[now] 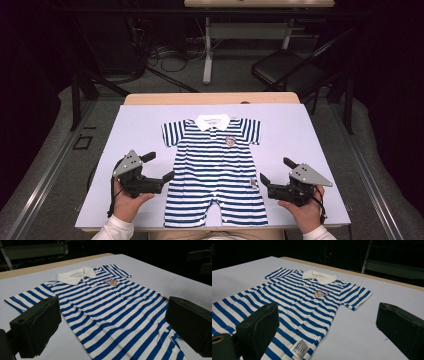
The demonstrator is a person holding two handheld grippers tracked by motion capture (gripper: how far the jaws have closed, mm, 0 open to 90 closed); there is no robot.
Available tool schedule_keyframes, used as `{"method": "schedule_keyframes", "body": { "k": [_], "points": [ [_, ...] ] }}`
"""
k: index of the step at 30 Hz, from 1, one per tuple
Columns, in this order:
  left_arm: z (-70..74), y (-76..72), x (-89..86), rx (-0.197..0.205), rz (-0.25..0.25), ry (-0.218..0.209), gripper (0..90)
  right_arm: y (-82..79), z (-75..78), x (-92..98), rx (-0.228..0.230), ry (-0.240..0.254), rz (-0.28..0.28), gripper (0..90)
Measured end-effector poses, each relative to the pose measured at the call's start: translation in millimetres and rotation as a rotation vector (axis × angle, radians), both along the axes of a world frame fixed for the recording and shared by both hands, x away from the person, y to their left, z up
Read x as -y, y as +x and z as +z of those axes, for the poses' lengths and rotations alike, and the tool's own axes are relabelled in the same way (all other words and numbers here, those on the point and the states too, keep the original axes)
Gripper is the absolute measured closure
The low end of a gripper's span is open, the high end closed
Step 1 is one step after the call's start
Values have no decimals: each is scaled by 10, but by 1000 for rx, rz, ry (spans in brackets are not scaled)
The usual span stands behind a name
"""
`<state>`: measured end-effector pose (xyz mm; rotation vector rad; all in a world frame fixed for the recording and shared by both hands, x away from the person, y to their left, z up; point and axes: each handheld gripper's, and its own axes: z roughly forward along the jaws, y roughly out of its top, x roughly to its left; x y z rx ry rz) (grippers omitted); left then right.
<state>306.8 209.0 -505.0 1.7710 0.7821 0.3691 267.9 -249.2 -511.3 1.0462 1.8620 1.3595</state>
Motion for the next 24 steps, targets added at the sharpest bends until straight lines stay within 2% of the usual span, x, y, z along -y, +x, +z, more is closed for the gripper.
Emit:
{"method": "schedule_keyframes", "body": {
  "k": [3, 4, 8, 18, 24],
  "points": [
    [2, 17, -1, -5, 1, -2, 3, -5, -9, 14, -3, -7, -5, 45],
    [-6, 25, -3, -15, 3, -14, 3, -3, -12, 19, -5, -11, -10, 45],
    [-11, 27, -11, -30, 2, -19, 3, 8, -14, 36, -8, -1, -20, 45],
    [5, -2, -15, -40, -1, -19, 3, 33, -31, 53, -19, 4, -26, 45],
    [17, 15, -9, -65, 6, -21, 3, 29, -32, 51, -15, 8, -36, 47]
  ]
}}
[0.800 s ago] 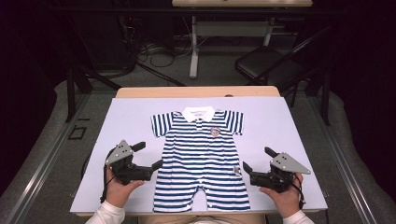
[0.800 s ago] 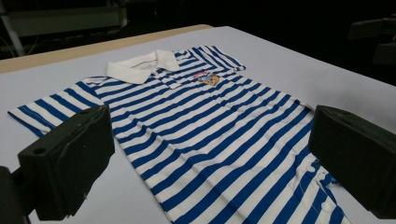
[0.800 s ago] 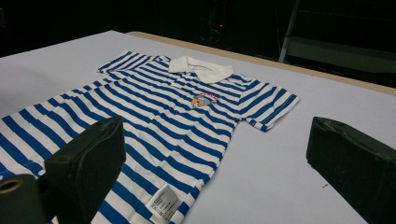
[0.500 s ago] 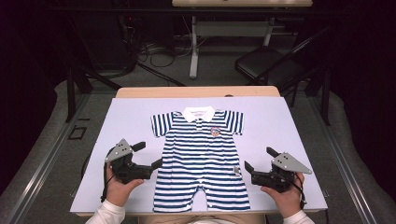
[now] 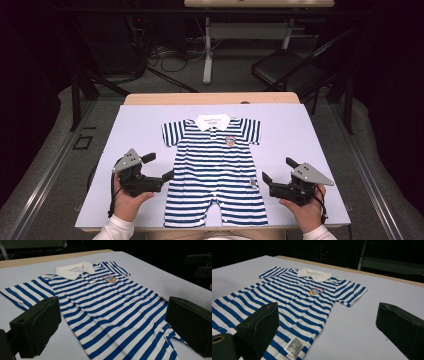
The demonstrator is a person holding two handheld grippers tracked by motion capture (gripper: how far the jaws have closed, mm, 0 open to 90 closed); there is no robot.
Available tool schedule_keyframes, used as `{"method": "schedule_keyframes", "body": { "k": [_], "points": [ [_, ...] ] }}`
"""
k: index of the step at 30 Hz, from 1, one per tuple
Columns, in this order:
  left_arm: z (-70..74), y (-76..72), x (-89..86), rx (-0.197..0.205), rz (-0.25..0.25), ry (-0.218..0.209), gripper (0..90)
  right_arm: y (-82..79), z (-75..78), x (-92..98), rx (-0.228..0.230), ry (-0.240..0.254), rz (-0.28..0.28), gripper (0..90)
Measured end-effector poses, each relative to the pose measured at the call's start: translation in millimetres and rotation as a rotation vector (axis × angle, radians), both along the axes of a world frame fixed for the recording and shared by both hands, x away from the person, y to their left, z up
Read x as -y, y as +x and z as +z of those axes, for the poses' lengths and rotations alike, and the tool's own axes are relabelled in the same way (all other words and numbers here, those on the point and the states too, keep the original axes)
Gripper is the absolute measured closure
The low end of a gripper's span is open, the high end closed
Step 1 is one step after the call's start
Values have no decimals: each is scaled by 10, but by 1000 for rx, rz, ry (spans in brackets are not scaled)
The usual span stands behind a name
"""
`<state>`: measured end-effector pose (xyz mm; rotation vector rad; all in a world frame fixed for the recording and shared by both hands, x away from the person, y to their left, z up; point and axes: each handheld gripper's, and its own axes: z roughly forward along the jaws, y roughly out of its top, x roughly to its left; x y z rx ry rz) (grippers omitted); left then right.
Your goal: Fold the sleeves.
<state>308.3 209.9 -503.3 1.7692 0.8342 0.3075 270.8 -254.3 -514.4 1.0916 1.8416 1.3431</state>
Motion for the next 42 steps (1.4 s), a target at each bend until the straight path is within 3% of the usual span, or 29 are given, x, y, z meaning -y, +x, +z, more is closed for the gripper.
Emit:
{"method": "schedule_keyframes", "body": {
  "k": [5, 16, 19, 23, 31, 42],
  "points": [
    [47, 43, 6, -9, 14, -12, 3, 10, -5, -5, -1, -7, 0, 49],
    [185, 180, 40, -26, 72, 31, 5, 20, -12, -17, -4, -6, 3, 52],
    [198, 231, 47, -33, 78, 7, 5, 20, -13, -22, -4, -5, 4, 53],
    [228, 330, 44, -73, 89, 14, 31, 24, -15, -25, -6, -5, 4, 55],
    [321, 512, 26, -110, 116, 40, 31, 27, -19, -22, -11, -4, 3, 57],
    [516, 719, 43, -97, 132, 75, 31, 31, -23, -26, -13, -4, 3, 59]
  ]
}}
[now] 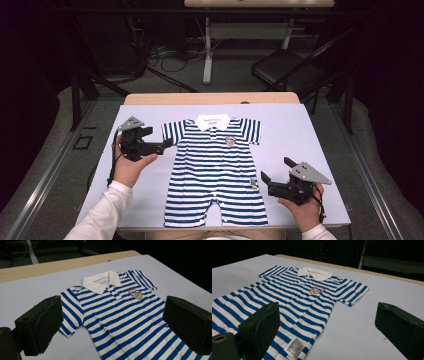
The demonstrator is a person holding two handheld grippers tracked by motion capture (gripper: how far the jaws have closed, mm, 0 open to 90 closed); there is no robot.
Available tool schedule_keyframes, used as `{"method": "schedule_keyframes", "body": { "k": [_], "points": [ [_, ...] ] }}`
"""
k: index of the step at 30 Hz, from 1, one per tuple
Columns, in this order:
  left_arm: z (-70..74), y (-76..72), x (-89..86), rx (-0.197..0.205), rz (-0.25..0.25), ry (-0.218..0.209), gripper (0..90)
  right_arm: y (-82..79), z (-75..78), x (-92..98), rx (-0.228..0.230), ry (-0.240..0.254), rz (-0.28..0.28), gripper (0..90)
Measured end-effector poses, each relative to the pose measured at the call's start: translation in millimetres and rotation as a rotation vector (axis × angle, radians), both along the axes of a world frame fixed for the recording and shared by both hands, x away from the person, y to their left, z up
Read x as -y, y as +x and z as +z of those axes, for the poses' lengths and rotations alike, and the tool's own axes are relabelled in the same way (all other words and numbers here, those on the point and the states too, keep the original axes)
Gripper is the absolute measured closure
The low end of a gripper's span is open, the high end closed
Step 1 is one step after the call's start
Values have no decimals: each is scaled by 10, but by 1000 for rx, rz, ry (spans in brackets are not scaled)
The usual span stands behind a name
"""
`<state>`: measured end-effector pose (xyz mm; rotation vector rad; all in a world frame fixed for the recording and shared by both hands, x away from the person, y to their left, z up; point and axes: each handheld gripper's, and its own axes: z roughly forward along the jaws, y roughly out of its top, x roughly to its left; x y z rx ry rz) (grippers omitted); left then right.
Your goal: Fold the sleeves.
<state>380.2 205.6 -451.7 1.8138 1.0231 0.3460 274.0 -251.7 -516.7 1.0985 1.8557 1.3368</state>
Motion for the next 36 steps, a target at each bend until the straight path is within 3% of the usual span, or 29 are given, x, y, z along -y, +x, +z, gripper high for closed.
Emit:
{"method": "schedule_keyframes", "body": {
  "k": [8, 18, 27, 36],
  "points": [
    [77, 191, 40, -43, 11, 12, 31, 1, -1, 1, -1, 1, 0, 61],
    [139, 425, 91, -61, 13, 56, 65, 8, -6, 0, -2, -1, 3, 65],
    [140, 612, 108, -93, 48, 47, 90, 8, -11, -10, -2, 1, 5, 66],
    [182, 783, 140, -92, 71, 42, 103, 12, -13, -9, -3, 0, 8, 66]
  ]
}}
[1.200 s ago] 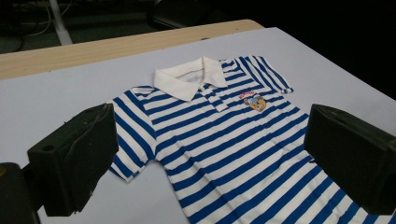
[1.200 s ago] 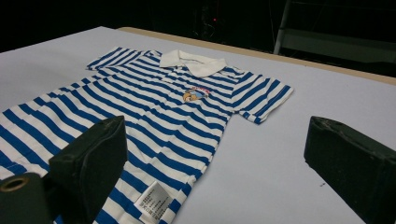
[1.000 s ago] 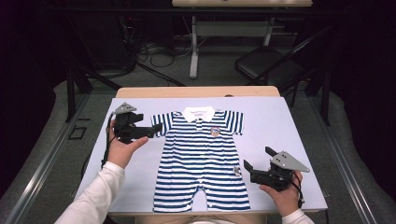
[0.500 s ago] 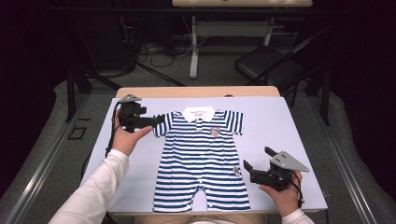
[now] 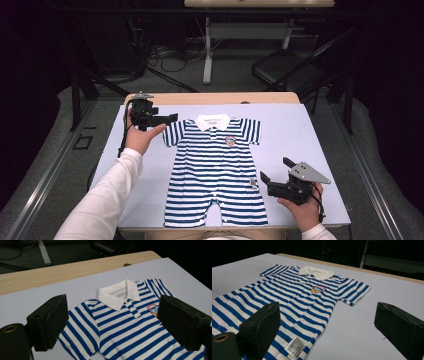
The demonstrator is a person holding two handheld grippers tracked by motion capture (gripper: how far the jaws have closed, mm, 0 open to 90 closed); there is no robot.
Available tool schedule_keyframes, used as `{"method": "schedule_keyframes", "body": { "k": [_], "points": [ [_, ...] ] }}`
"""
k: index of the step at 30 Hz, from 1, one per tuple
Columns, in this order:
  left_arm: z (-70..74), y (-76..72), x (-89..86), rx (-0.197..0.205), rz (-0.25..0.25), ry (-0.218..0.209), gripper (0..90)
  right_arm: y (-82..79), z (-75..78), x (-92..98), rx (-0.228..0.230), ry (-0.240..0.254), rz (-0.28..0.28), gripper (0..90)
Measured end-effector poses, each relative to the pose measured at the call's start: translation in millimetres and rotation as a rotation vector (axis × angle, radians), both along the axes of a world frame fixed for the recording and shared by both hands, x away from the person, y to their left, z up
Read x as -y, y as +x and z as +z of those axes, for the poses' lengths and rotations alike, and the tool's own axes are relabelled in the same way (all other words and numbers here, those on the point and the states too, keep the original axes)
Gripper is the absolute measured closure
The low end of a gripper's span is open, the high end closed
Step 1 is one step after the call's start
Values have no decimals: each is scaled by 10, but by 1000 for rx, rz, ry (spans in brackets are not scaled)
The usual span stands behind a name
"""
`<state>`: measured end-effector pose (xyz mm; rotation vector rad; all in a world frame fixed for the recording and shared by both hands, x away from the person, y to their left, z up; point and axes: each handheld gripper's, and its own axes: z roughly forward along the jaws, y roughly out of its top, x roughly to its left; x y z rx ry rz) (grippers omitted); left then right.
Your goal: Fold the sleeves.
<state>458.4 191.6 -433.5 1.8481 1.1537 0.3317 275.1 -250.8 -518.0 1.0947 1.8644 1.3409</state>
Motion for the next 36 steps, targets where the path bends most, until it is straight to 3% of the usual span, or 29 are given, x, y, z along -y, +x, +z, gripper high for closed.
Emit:
{"method": "schedule_keyframes", "body": {
  "k": [7, 28, 36],
  "points": [
    [-13, 129, 26, -9, 33, -7, 106, 2, -1, 2, 0, 1, 1, 66],
    [-119, 465, 55, -60, 99, 44, 166, 15, -14, -6, -9, -3, 10, 71],
    [-167, 558, 45, -83, 127, 34, 178, 18, -17, -3, -12, -4, 9, 71]
  ]
}}
